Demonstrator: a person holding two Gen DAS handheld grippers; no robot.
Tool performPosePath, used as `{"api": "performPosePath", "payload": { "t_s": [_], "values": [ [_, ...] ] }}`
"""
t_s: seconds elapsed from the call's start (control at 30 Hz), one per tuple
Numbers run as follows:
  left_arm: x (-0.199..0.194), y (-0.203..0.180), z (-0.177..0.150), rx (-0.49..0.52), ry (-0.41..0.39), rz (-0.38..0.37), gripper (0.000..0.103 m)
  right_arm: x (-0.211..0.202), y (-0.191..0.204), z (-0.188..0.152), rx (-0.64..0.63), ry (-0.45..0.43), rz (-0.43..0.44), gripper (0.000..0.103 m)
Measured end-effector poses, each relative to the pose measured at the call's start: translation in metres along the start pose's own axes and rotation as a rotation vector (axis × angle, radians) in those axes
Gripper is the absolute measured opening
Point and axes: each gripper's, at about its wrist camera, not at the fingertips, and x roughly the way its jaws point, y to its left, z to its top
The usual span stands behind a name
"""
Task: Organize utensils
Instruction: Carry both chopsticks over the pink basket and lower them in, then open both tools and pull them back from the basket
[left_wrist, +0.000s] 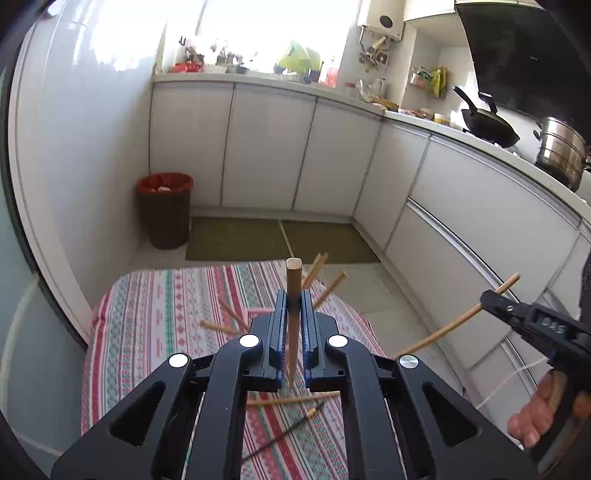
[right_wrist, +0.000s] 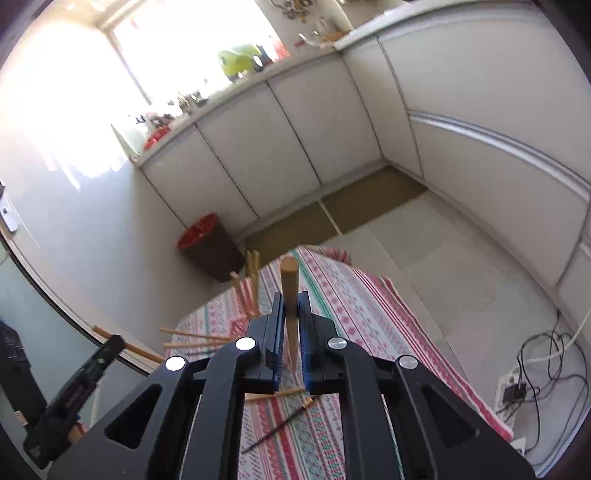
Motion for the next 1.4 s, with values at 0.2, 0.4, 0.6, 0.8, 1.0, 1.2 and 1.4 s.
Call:
{"api": "performPosePath", "payload": {
  "t_s": [0.2, 0.4, 0.6, 0.8, 1.0, 1.2, 1.4],
  "values": [
    [0.016, 0.005, 0.036, -0.026, -0.066, 0.046, 0.006, 0.005, 0.039, 0.026, -0.076, -0.055, 0.058, 0.008],
    [0.053, 0.012, 0.052, -0.022, -0.058, 0.098, 0.007, 0.027, 0.064, 0.037, -0.123, -0.060, 0.085, 0.008],
    [0.084, 0.031, 0.030, -0.107, 0.017, 0.098, 0.021, 0.047, 0.072, 0.032, -0.140, -0.041, 0.079, 0.008],
    [0.057, 0.051, 0.025, -0.199, -0.033, 0.105, 0.024, 0.064, 0.082, 0.025, -0.158, -0.040, 0.064, 0.008],
    [0.041, 0.060, 0.026, -0.226, -0.062, 0.110, 0.031, 0.086, 0.097, 0.015, -0.201, -0.043, 0.034, 0.008],
    [0.042, 0.065, 0.027, -0.236, -0.051, 0.101, 0.032, 0.112, 0.108, -0.003, -0.225, -0.039, 0.025, 0.010],
    [0.042, 0.059, 0.022, -0.203, -0.031, 0.110, 0.035, 0.121, 0.104, -0.012, -0.230, -0.005, 0.009, 0.021]
  ]
}}
